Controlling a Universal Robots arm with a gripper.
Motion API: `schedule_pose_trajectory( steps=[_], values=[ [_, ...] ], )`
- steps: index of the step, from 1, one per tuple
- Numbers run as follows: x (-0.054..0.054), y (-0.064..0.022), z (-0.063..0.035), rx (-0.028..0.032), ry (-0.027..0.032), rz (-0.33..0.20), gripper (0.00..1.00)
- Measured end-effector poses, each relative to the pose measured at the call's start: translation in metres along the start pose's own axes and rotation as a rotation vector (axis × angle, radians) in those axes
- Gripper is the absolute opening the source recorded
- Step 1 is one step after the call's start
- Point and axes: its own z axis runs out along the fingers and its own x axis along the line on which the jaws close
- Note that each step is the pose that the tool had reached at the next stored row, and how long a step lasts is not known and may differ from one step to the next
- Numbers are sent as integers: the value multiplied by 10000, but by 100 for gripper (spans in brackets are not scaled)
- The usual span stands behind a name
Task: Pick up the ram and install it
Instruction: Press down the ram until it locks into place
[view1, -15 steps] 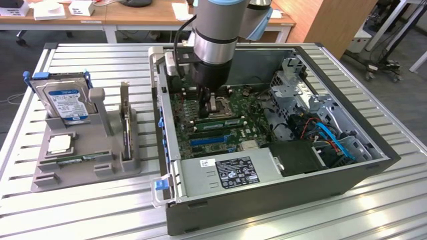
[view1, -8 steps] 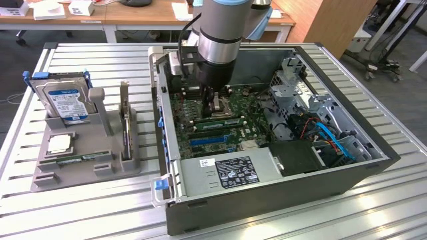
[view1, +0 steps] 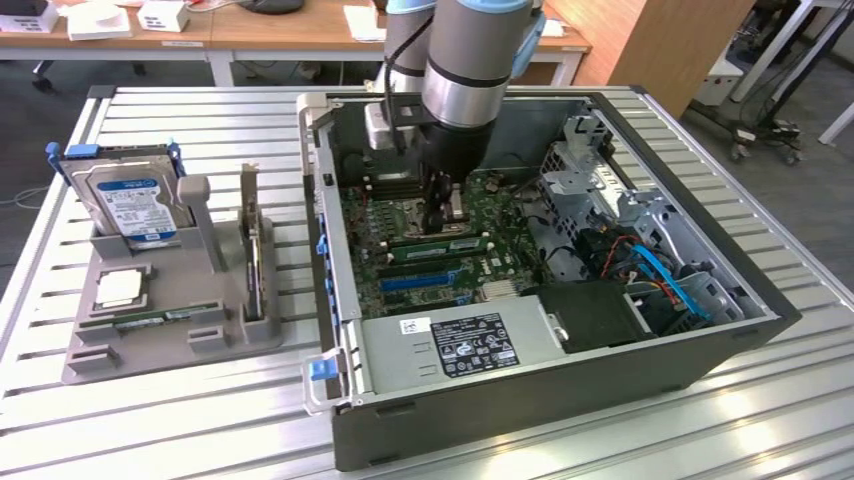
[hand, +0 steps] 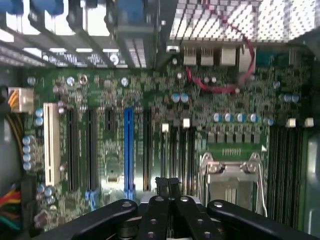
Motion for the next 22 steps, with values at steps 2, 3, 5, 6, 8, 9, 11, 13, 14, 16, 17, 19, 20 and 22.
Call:
schedule_pose_trajectory(
  steps=[2, 3, 5, 6, 8, 9, 11, 13, 14, 16, 17, 19, 20, 22],
  values=[
    [-1, -52, 0, 0, 0, 0, 9],
    [-1, -73, -1, 0, 0, 0, 9],
    [-1, -112, -1, 0, 1, 1, 9],
    [-1, -131, -1, 0, 1, -1, 9],
    [-2, -170, -1, 0, 0, -1, 9],
    [-2, -193, -1, 0, 0, 0, 9],
    [-2, -238, -2, -1, 0, 0, 9],
    [-2, -281, -2, 0, 0, -1, 9],
    [-2, -298, -1, 0, -1, -2, 9],
    [-2, -305, -2, -1, -1, -3, 9],
    [-3, -305, -2, 0, -1, -3, 9],
    [-3, -309, -2, -1, 0, -2, 9],
    [-4, -332, -2, 1, -1, -2, 9],
    [-4, -398, -3, -1, -5, -2, 9]
  ],
)
